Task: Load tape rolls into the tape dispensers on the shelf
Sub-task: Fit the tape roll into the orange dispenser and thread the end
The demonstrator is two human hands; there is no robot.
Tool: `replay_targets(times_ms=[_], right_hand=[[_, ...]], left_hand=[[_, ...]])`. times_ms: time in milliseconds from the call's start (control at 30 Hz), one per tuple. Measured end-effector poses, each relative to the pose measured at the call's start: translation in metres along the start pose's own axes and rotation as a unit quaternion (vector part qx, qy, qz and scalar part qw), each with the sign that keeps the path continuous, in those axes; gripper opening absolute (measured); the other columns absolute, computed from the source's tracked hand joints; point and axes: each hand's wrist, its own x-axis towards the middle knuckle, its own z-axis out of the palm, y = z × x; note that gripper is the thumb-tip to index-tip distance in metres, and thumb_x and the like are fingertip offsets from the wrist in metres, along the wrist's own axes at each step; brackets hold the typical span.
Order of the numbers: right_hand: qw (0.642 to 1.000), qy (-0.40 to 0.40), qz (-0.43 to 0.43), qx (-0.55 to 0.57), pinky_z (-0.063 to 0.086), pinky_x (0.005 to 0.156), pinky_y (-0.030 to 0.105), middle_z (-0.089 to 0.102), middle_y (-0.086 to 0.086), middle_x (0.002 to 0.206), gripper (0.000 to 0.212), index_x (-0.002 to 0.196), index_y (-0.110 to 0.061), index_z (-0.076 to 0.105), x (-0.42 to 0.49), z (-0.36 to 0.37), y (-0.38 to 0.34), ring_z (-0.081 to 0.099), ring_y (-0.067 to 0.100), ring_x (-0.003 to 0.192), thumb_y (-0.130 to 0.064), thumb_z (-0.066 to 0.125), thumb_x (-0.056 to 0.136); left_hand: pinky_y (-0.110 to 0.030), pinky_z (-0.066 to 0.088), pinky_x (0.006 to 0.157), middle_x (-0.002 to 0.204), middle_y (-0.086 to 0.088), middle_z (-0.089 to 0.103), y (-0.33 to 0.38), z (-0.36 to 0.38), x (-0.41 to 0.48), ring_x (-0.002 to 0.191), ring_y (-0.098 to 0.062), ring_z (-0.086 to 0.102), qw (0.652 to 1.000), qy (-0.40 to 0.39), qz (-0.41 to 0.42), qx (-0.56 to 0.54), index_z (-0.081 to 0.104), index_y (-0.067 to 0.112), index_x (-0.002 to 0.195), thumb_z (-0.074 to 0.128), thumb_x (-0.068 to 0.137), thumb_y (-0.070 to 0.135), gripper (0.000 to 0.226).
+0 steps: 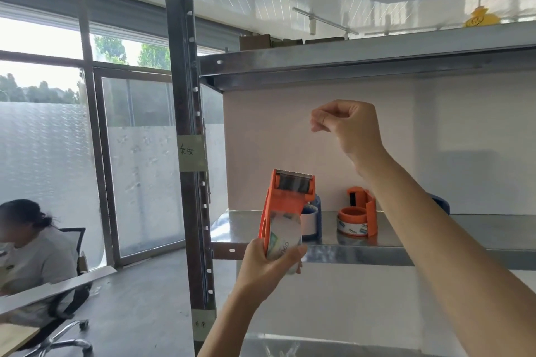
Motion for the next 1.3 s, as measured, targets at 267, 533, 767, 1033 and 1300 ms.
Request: replay_targets(times_ms=[267, 533, 767, 1033, 1300], right_hand=[[0.991, -0.002, 0.115, 0.066, 0.060, 0.075, 0.033, 0.070, 0.008, 0.070, 0.006, 0.076, -0.008, 0.070, 0.011, 0.002, 0.031, 0.069, 0.017, 0.060, -0.005, 0.071, 0.081], [0.975, -0.028, 0.188, 0.113, 0.054, 0.067, 0.030, 0.072, 0.005, 0.073, 0.014, 0.070, -0.013, 0.068, -0.011, 0.001, 0.054, 0.068, 0.019, 0.069, -0.013, 0.069, 0.083], [0.928, -0.049, 0.272, 0.248, 0.049, 0.064, 0.034, 0.051, 0.002, 0.057, 0.024, 0.061, -0.012, 0.056, -0.058, 0.004, 0.041, 0.051, 0.016, 0.055, -0.010, 0.057, 0.085], [0.920, -0.057, 0.285, 0.263, 0.043, 0.061, 0.032, 0.046, -0.005, 0.043, 0.038, 0.047, -0.020, 0.054, -0.103, 0.022, 0.017, 0.047, 0.016, 0.044, -0.025, 0.052, 0.084], [0.953, -0.010, 0.141, 0.267, 0.049, 0.060, 0.029, 0.065, 0.000, 0.080, 0.012, 0.097, -0.030, 0.064, -0.114, 0.029, 0.013, 0.062, 0.016, 0.062, -0.024, 0.054, 0.094]], left_hand=[[-0.033, 0.057, 0.058, 0.061, -0.006, 0.069, 0.014, -0.008, -0.004, 0.055, -0.018, 0.067, 0.999, -0.021, 0.026, 0.022, 0.070, 0.006, 0.071, 0.078, 0.071, 0.023, 0.018], [-0.022, 0.051, 0.047, 0.050, -0.001, 0.065, 0.052, -0.032, -0.004, 0.042, -0.010, 0.059, 0.996, -0.049, 0.050, -0.061, 0.074, 0.018, 0.059, 0.077, 0.048, 0.031, 0.017], [-0.026, 0.054, 0.070, 0.078, 0.001, 0.072, 0.057, -0.062, 0.014, 0.072, -0.014, 0.067, 0.938, -0.183, 0.086, -0.281, 0.074, 0.017, 0.084, 0.074, 0.072, 0.042, 0.028], [-0.027, 0.040, 0.091, 0.056, 0.004, 0.067, 0.044, -0.038, 0.022, 0.055, -0.008, 0.059, 0.857, -0.285, 0.074, -0.423, 0.066, 0.015, 0.063, 0.055, 0.087, 0.040, 0.036], [-0.031, 0.036, 0.100, 0.062, -0.008, 0.069, 0.046, -0.019, 0.025, 0.055, -0.017, 0.044, 0.809, -0.262, 0.075, -0.520, 0.056, 0.010, 0.063, 0.044, 0.090, 0.036, 0.040]])
